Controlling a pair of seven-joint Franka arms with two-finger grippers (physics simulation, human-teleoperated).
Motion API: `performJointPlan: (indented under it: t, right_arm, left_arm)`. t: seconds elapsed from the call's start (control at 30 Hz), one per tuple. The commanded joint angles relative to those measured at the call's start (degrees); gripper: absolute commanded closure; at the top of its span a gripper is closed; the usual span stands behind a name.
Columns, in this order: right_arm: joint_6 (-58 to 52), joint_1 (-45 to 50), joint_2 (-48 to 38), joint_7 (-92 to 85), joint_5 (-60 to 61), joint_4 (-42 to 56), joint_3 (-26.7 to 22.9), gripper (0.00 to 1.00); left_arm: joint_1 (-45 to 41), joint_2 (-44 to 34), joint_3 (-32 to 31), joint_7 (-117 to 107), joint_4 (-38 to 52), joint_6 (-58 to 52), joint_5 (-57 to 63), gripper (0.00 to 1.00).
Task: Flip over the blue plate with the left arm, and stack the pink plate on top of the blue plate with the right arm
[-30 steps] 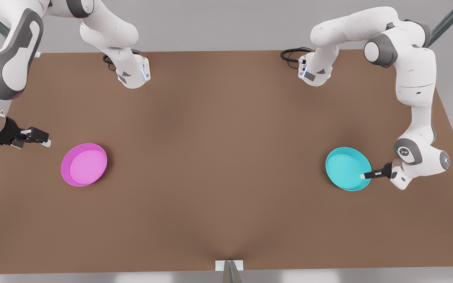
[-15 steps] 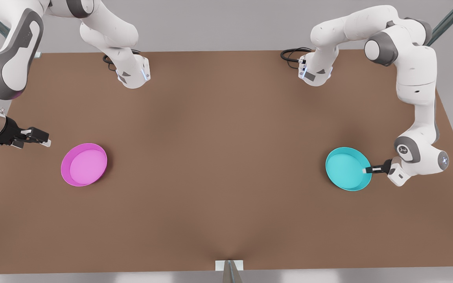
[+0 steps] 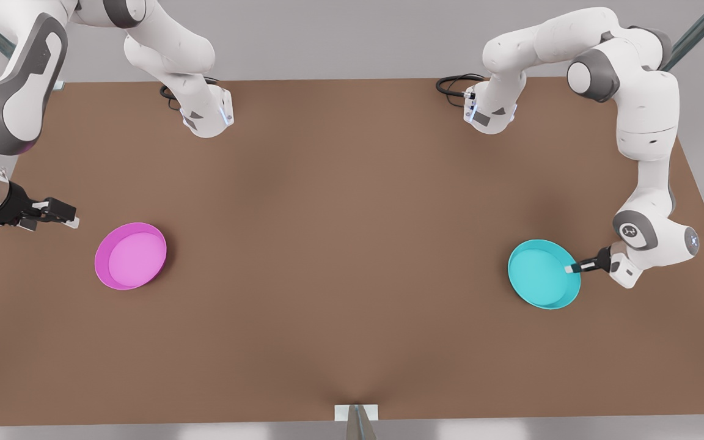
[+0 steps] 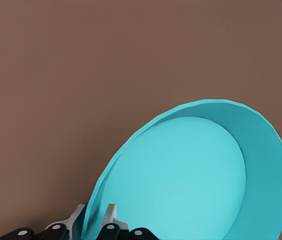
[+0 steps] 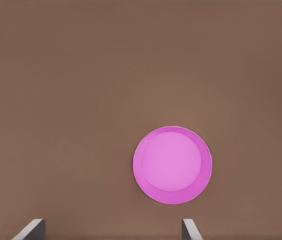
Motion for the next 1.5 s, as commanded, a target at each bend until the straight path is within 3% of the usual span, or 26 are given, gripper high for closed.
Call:
performJointPlan:
  t: [0.0, 0.23, 0.33, 0.67, 0.9, 1.23, 1.37, 1.47]
  right_arm:
    - [0.00, 0.01, 0.00, 0.00, 0.00, 0.00, 0.00, 0.00]
    - [0.00, 0.01, 0.00, 0.00, 0.00, 0.00, 0.09, 0.00]
    - [0.00, 0.01, 0.35, 0.00, 0.00, 0.00, 0.00, 0.00]
    - [0.00, 0.01, 0.35, 0.00, 0.00, 0.00, 0.26, 0.00]
    - [0.00, 0.01, 0.35, 0.00, 0.00, 0.00, 0.35, 0.00]
    - [0.00, 0.01, 0.43, 0.00, 0.00, 0.00, 0.35, 0.00]
    - [0.00, 0.01, 0.35, 0.00, 0.00, 0.00, 0.35, 0.00]
    - [0.00, 0.01, 0.35, 0.00, 0.00, 0.00, 0.44, 0.00]
  left_arm:
    - [0.01, 0.01, -0.05, -0.14, 0.11, 0.02, -1.71, 0.63]
    - [-0.08, 0.18, -0.05, -0.58, 0.03, 1.95, -1.97, 0.64]
    - [-0.08, 0.18, -0.05, -0.49, 0.03, 1.86, -1.97, 0.79]
    - [-0.08, -0.43, -0.05, 0.12, 1.70, 0.55, -3.29, 0.79]
    - [-0.52, -0.96, -0.40, -0.23, 8.29, -4.90, -2.24, 0.79]
    - [-7.37, -5.27, -1.28, -1.11, 13.56, -9.12, 3.56, 0.79]
    - [-8.34, -5.88, -2.77, -5.23, 18.22, -12.29, 7.43, 0.79]
    - [-8.87, -7.55, -8.66, -13.93, 20.06, -13.43, 16.30, 0.79]
